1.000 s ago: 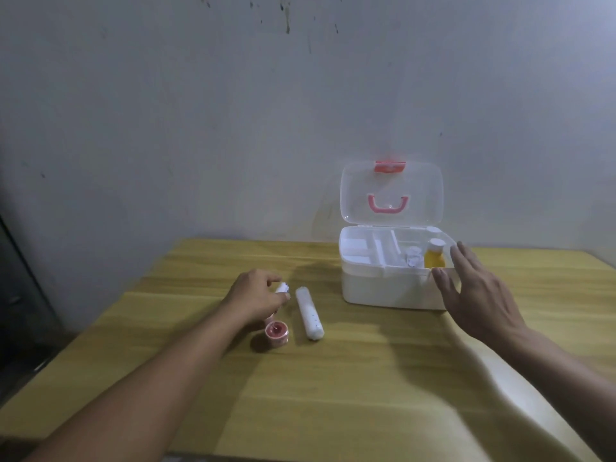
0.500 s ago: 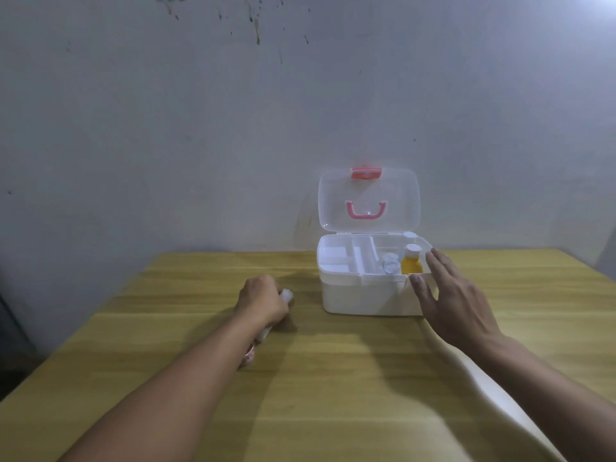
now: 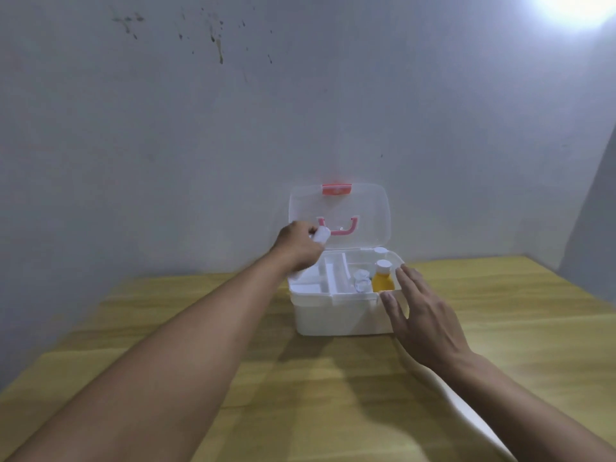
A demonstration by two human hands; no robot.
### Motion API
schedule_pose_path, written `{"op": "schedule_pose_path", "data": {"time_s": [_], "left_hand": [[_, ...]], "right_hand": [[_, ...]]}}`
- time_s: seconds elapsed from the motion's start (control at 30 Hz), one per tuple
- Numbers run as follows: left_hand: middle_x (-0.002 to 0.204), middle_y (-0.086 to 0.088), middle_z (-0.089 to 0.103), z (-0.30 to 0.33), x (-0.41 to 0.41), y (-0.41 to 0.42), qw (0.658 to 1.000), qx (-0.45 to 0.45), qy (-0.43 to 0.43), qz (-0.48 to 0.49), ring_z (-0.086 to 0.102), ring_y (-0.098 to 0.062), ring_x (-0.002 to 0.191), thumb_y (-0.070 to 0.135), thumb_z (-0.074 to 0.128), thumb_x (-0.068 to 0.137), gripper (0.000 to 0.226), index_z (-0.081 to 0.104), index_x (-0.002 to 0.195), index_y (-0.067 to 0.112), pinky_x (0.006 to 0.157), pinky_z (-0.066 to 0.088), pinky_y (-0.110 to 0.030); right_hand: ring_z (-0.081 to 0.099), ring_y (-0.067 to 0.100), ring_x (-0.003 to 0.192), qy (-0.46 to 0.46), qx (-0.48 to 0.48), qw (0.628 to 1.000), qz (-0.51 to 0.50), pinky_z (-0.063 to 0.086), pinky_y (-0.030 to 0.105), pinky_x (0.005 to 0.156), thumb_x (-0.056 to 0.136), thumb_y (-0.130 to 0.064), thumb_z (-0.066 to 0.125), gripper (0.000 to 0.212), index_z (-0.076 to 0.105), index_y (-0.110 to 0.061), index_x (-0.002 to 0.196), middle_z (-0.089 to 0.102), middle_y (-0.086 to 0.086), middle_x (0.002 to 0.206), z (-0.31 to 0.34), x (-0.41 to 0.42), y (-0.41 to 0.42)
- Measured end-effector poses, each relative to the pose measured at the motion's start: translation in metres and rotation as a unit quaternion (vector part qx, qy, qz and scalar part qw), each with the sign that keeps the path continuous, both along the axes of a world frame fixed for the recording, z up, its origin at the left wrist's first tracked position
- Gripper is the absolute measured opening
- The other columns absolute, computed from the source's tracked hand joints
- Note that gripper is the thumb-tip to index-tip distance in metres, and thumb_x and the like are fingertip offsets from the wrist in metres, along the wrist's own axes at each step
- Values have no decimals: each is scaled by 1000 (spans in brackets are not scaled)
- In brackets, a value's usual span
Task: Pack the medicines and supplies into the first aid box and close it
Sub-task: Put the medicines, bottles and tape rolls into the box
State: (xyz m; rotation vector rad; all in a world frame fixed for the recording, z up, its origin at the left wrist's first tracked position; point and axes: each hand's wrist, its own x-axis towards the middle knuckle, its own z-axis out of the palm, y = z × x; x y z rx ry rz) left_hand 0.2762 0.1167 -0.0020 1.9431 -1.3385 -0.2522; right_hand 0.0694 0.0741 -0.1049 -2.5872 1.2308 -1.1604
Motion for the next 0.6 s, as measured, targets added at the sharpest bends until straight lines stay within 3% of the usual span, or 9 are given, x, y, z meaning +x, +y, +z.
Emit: {"op": "schedule_pose_path", "data": {"time_s": [0.07, 0.17, 0.27, 0.37, 0.47, 0.53, 0.6], "left_hand": [[89, -4, 49, -9, -4, -15, 999, 51, -16, -8, 46, -23, 81, 23, 52, 90, 7, 51, 86, 18, 73, 38, -30], [82, -9, 54, -19, -7, -28, 995, 95, -13, 7, 50, -27, 80, 15, 50, 86, 10, 55, 77, 16, 68, 38, -31], [104, -13, 63, -21, -11, -34, 993, 102, -16, 58, 45, -33, 117, 20, 48, 86, 21, 68, 87, 14, 93, 46, -37], [111, -13, 53, -20, -13, -36, 987, 117, 7, 110, 34, -34, 128, 17, 47, 84, 34, 65, 110, 5, 105, 38, -42], [121, -19, 60, -14, -10, -36, 986, 100, 62, 122, 42, -34, 122, 28, 55, 73, 57, 58, 121, -2, 97, 44, -41], [117, -19, 64, -8, -7, -36, 983, 66, 106, 134, 56, -35, 113, 35, 63, 63, 67, 60, 118, -2, 80, 50, -35], [102, -15, 68, 1, -5, -35, 977, 20, 175, 119, 66, -28, 92, 27, 72, 64, 48, 65, 102, -1, 65, 48, -27]], "right_hand": [[39, 27, 138, 1, -2, 1000, 0, 42, 40, 104, 92, -47, 37, 65, 46, -4, 139, 46, 14, 146, 0, 0, -1], [39, 26, 139, 3, -2, 1000, 5, 41, 38, 105, 90, -55, 27, 72, 48, -5, 138, 47, 12, 146, -1, -1, -3], [44, 29, 135, 2, -8, 1000, 13, 42, 40, 104, 90, -52, 30, 68, 53, -5, 133, 53, 13, 140, -4, -3, -6], [47, 32, 132, -4, -9, 1000, 18, 46, 42, 100, 91, -47, 34, 62, 55, -4, 130, 56, 14, 137, -6, -3, -8], [47, 32, 132, -12, -11, 1000, 17, 46, 41, 99, 91, -47, 34, 62, 56, -3, 130, 56, 13, 137, -6, -2, -8], [46, 33, 133, -17, -13, 1000, 17, 45, 41, 100, 91, -47, 34, 62, 56, -3, 130, 56, 13, 137, -7, -1, -9], [45, 32, 134, -17, -14, 1000, 17, 44, 40, 102, 91, -47, 35, 61, 55, -4, 131, 55, 13, 138, -8, -1, -10]]}}
